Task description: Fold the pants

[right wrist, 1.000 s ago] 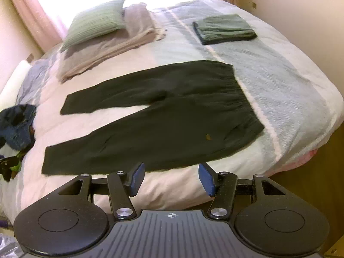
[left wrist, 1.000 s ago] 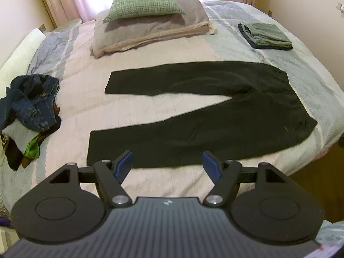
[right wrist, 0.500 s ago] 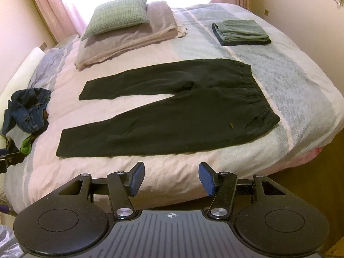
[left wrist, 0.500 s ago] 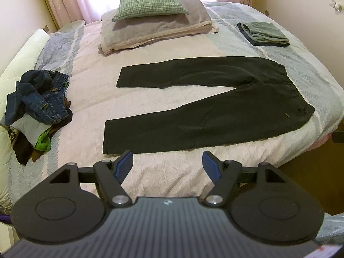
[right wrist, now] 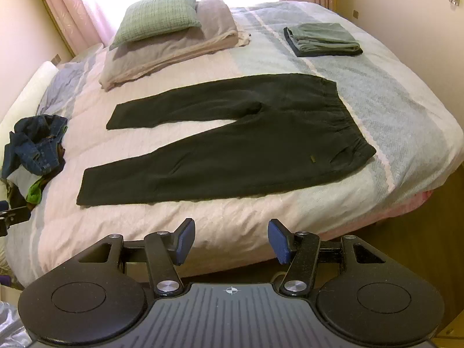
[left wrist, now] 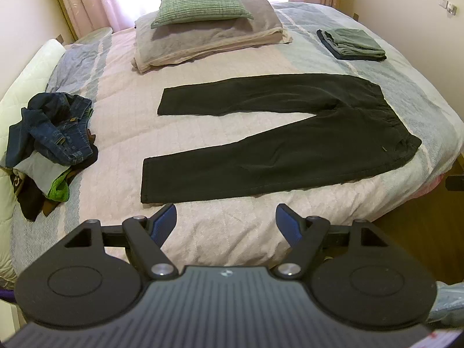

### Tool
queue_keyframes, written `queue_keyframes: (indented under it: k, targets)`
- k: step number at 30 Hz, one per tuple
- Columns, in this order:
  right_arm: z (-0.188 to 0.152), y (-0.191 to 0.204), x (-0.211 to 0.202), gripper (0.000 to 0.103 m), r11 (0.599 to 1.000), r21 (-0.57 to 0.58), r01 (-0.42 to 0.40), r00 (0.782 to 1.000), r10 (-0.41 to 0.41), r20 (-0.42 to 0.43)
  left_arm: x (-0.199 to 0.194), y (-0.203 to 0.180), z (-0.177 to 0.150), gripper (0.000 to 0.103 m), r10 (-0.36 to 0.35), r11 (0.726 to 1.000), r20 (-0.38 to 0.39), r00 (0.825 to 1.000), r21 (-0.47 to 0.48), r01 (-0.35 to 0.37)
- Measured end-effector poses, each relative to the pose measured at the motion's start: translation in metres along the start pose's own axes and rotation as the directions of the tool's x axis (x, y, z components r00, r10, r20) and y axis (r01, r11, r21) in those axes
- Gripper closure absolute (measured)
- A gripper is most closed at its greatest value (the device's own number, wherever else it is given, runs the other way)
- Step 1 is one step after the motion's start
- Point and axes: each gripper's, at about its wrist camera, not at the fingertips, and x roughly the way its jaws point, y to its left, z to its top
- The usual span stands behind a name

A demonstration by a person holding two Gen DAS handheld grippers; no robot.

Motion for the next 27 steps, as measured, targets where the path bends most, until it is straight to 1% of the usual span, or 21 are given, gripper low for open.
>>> queue_keyframes:
  k: [11,18,27]
  targets:
    - [0.001,0.010,0.003,0.050,1.000,-0.015,-0.006,1.000,0.006,-0.002,0.002,0.013,-0.003,0.030,0.001,1.000,-0.001,1.000,-0.007,-0.001]
    - [0.006,0.009,0.009,0.050,1.000,-0.007,-0.003,1.000,0.003,-0.016,0.012,0.014,0.004,0.030,-0.006,1.000,-0.015,1.000,-0.007,0.006]
    - [0.030,-0.005,0.042,0.050,1.000,0.001,0.005,0.998,-0.005,-0.060,0.045,0.015,0.021,0.028,-0.017,1.000,-0.054,0.998,-0.025,0.016]
